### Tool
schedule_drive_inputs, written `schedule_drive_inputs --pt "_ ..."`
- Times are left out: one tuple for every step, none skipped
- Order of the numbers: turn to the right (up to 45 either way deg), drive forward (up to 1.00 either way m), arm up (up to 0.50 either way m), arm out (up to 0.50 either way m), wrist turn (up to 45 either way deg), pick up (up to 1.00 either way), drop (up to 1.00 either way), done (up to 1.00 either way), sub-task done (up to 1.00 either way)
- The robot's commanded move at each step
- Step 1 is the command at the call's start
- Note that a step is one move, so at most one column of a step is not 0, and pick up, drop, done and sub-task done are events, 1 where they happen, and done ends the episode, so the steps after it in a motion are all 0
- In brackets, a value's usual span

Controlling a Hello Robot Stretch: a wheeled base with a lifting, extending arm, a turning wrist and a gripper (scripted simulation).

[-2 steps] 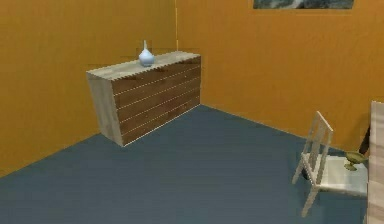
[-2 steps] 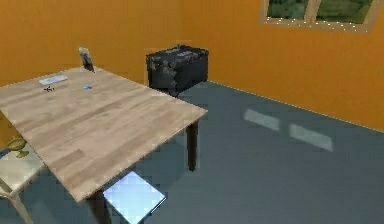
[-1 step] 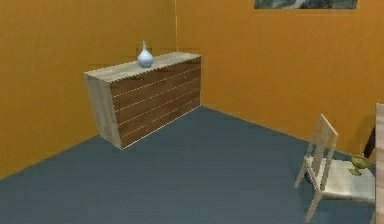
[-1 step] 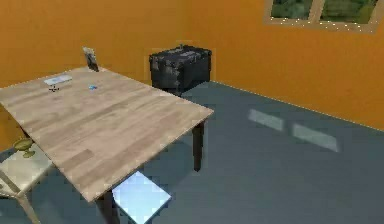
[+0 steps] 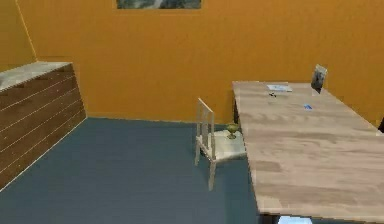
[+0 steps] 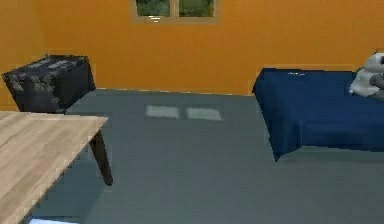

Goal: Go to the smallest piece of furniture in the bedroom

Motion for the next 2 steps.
schedule_drive_inputs --pt "0.0 0.1 0.0 0.0 0.0 0.0 0.0 0.0 0.0" --pt "-15.0 0.0 0.0 0.0 0.0 0.0 0.0 0.0 0.0"
